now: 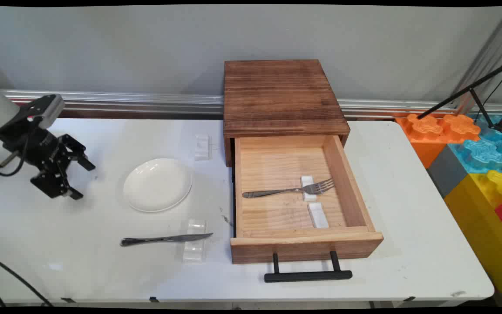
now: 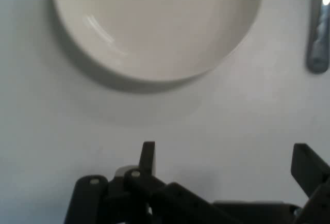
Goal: Pick up the knife from the right of the white plate
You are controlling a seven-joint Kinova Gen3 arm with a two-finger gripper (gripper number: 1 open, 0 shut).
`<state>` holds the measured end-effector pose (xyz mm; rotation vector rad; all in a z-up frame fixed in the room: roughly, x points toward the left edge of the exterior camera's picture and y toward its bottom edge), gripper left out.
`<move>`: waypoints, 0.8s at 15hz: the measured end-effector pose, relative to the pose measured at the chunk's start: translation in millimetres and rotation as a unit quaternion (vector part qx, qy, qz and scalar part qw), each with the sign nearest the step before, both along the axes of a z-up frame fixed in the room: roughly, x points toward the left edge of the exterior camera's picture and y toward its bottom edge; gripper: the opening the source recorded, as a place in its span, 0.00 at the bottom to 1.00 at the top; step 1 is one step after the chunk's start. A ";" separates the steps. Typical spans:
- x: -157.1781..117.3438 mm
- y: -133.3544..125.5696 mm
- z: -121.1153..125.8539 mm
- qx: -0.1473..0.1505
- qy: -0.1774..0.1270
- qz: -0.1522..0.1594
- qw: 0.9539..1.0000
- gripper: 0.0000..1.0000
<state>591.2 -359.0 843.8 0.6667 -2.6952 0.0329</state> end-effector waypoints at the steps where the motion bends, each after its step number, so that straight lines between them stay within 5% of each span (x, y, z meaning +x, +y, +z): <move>1: -6.9 5.7 -0.6 0.002 0.007 0.006 1.000 1.00; 12: -93.2 52.9 -10.8 0.010 0.064 0.025 0.998 1.00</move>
